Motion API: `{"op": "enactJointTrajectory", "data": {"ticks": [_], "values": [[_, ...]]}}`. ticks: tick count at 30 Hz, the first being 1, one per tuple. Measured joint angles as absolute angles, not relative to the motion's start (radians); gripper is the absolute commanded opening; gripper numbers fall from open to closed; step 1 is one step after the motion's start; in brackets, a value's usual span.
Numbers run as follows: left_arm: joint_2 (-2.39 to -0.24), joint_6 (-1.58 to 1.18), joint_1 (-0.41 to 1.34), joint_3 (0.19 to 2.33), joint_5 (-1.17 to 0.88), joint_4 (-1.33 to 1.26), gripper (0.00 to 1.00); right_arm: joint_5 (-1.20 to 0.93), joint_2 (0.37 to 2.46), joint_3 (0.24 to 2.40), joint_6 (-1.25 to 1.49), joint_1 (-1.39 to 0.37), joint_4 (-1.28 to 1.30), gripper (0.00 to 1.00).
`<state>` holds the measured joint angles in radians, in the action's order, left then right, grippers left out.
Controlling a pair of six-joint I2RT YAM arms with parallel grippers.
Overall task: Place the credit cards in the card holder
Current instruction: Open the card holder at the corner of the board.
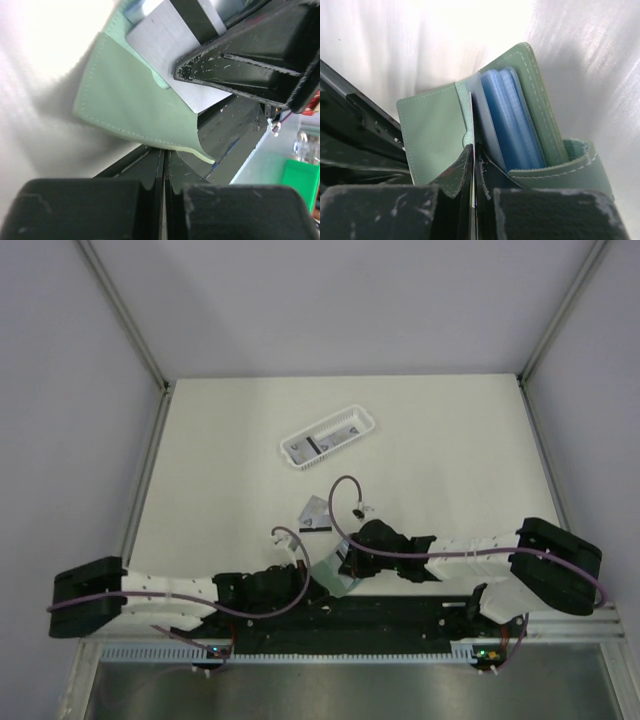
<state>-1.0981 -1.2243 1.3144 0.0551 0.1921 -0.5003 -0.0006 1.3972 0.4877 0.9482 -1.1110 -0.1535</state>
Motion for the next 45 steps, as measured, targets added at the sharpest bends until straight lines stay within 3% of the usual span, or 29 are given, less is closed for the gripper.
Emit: {"op": "enactJointTrajectory", "data": {"ticks": [6,12,19,29,45], "values": [[-0.652,-1.221,1.326,0.106,0.319,0.057,0.00,0.018,1.398,0.500,0.939,-1.116,-0.124,0.00],[-0.463,-1.192,1.326,0.106,0.382,0.237,0.00,0.033,1.398,0.500,0.935,-1.124,-0.120,0.00],[-0.606,-1.105,1.328,0.172,0.402,0.207,0.00,0.059,1.378,0.500,0.934,-1.135,-0.103,0.00],[-0.840,-1.023,1.328,0.217,0.394,-0.026,0.00,0.141,1.356,0.499,0.957,-1.168,-0.059,0.00],[-1.099,-0.953,1.328,0.382,0.416,-0.162,0.00,0.428,1.277,0.426,1.337,-1.217,0.009,0.00]]}}
